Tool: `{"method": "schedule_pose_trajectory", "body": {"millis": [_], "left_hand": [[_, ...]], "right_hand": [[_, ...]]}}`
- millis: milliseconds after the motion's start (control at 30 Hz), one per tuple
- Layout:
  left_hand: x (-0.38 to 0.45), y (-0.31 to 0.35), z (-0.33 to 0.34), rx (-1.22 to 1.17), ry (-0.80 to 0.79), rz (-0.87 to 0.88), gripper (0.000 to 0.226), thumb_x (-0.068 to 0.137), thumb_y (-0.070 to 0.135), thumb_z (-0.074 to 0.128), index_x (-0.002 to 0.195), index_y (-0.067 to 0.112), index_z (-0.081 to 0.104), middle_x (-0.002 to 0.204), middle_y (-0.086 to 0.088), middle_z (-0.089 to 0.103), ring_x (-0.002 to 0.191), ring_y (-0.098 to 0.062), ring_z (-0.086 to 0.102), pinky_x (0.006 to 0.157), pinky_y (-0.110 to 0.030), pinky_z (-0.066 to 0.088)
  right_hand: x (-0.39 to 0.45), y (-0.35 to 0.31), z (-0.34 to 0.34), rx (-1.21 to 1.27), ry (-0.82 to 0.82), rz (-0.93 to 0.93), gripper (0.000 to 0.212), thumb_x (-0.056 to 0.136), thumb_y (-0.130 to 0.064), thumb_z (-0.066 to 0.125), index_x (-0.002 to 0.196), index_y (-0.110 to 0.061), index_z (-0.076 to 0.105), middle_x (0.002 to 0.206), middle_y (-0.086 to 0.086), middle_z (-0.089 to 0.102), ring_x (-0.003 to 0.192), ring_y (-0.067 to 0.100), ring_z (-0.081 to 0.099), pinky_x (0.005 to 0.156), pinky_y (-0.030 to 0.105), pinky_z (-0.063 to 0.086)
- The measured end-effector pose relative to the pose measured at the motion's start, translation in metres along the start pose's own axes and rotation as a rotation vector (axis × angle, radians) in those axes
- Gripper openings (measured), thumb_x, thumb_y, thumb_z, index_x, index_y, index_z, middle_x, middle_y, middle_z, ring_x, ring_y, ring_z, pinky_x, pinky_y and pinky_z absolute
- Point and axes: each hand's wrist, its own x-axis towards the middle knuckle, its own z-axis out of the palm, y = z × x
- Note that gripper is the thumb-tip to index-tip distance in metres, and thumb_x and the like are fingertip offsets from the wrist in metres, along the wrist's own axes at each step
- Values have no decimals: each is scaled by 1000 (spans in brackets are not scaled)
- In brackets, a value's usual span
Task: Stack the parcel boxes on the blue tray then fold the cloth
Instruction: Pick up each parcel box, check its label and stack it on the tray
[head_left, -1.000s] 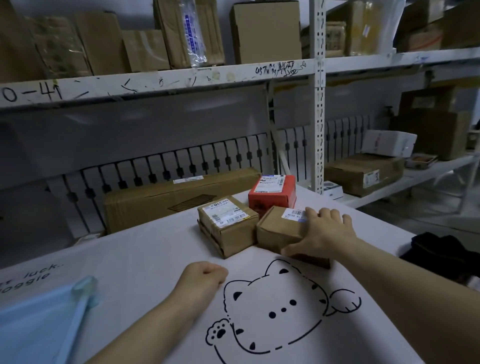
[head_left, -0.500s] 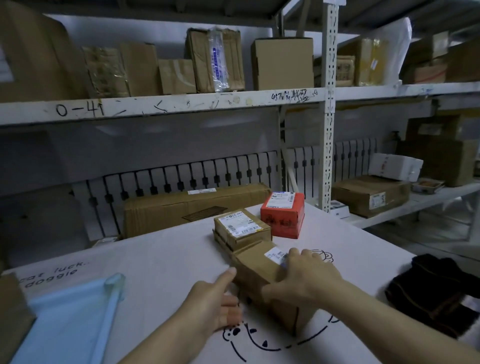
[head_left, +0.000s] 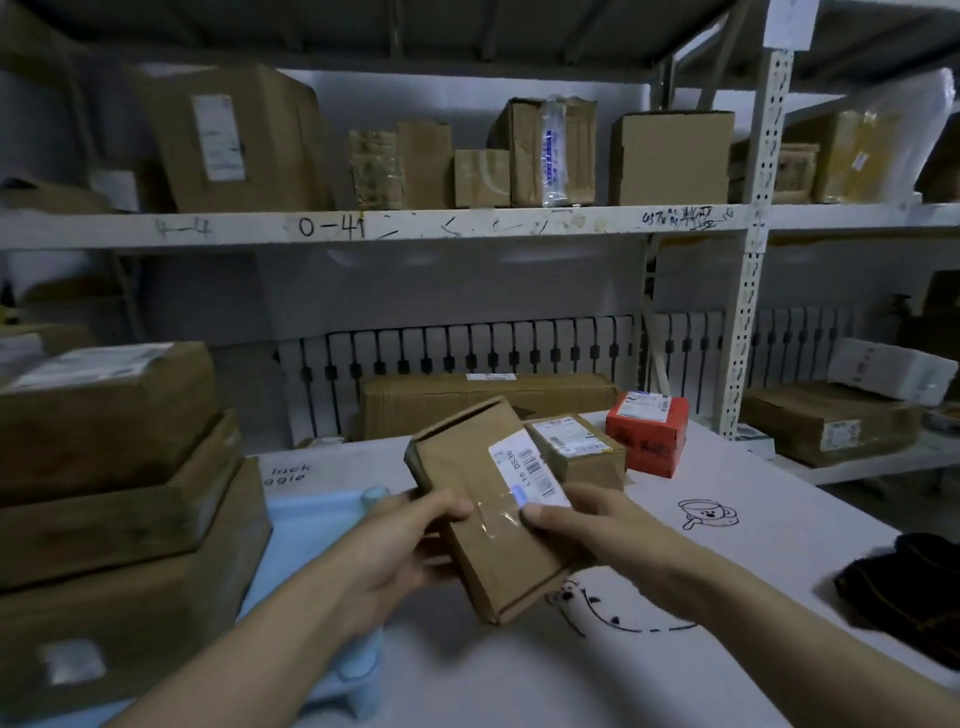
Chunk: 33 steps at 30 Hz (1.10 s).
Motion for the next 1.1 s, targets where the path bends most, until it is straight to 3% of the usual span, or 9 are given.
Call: {"method": "schedule_pose_trajectory", "body": {"millis": [67,200,267,367,467,533,633,967,1100], "left_hand": [[-7,1,-7,13,11,18,33,83,6,64,115,1,65,109,-22,71,103,-36,67,93,-47,54],[-17,3,-16,5,38,43,34,82,7,67,116,0,64,109,-21,72,101,-35,68,95,-47,52],[-20,2,-19,2,38,65,34,83,6,68,116,3,62,107,-18,73,101,-33,69,91,-45,55],[-23,-2,-23,25,30,108,36,80,4,70,115,8,61,105,-13,74,93,-27,71,80,-36,57],[-23,-6,-27,81,24,159,44,74,-1,75,114,14,62,104,-10,75,95,-25,71,83,-33,55],[-24,-8,-27,168,15,210,49,71,-1,79,113,20,63,104,-5,75,99,-22,70,88,-34,55],[-26,-9,-24,256,10,287,54,71,-1,80,113,27,61,103,1,73,98,-14,68,77,-24,56],[-21,-14,-23,292,-23,391,57,70,-12,77,113,20,59,107,-2,71,91,-5,68,71,-14,52],[-18,-19,-25,214,3,382,56,70,-13,76,115,17,60,106,-3,72,98,-14,68,72,-14,52]], "right_hand": [[-5,-3,9,78,-60,8,52,74,-48,80,112,-14,69,110,13,74,94,26,69,96,51,51],[-9,-7,21,140,-69,4,39,80,-39,77,109,-14,71,106,12,75,88,19,67,85,42,55],[-10,-6,25,156,-73,3,40,78,-38,78,110,-14,70,107,11,75,89,22,68,83,39,53],[-9,-3,27,160,-70,20,50,70,-32,87,114,-17,67,110,7,75,106,28,69,96,46,51],[-7,3,25,141,-90,23,65,61,-27,88,120,-17,62,112,7,74,110,29,67,96,46,50],[-7,7,24,123,-83,2,67,59,-19,86,121,-17,60,110,7,74,107,28,69,97,44,50],[-5,11,22,102,-56,-57,69,58,-10,84,122,-14,58,109,6,74,102,21,70,99,45,53],[3,22,23,81,-36,-117,70,57,-9,83,122,-24,60,116,-1,71,100,14,69,89,36,57],[0,22,22,95,-6,-131,61,60,-5,82,116,-17,60,113,1,69,93,14,71,85,33,58]]}}
